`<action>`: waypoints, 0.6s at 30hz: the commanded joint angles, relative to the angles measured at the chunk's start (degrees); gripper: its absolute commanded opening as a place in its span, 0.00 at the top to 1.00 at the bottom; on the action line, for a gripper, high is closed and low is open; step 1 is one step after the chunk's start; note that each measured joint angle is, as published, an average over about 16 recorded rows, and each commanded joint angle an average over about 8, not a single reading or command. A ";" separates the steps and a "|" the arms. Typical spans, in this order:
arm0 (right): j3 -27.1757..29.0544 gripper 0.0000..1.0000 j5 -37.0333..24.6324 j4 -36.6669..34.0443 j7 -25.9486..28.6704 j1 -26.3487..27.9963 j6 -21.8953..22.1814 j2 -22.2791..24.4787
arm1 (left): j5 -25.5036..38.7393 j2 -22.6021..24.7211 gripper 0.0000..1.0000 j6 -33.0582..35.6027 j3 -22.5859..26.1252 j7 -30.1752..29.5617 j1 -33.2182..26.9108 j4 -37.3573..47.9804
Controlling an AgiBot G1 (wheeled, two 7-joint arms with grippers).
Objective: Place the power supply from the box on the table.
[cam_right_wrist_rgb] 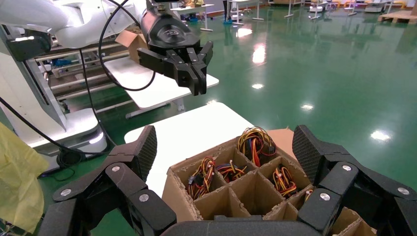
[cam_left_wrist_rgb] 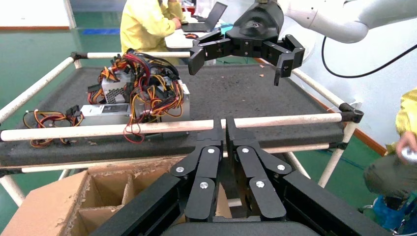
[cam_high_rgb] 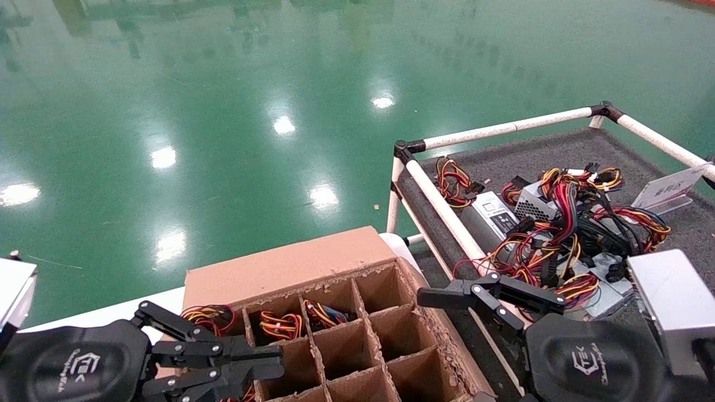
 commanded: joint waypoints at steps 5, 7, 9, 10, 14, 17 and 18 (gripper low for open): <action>0.00 0.00 0.00 0.00 0.00 0.00 0.00 0.00 | 0.00 0.00 0.19 0.00 0.00 0.00 0.00 0.00; 0.00 0.00 0.00 0.00 0.00 0.00 0.00 0.00 | 0.00 0.00 0.00 0.00 0.00 0.00 0.00 0.00; 0.01 0.00 0.00 0.02 0.01 -0.01 -0.01 0.00 | 0.00 0.00 0.00 0.00 0.00 0.00 0.00 0.00; 0.01 0.00 0.00 0.02 0.01 -0.01 -0.01 0.00 | 0.00 0.00 0.00 0.00 0.00 0.00 0.00 0.00; -0.13 0.00 -0.44 -0.05 -0.11 -0.03 0.02 0.05 | 0.00 0.00 0.00 0.00 0.00 0.00 0.00 0.01; -0.82 0.00 -1.96 -0.63 -0.50 0.13 0.01 -0.19 | 0.00 0.00 0.00 0.00 0.00 0.01 0.00 0.01; -1.17 0.00 -2.73 -0.99 -0.72 0.31 0.02 -0.40 | 0.00 0.00 0.00 0.01 0.01 0.01 -0.01 0.02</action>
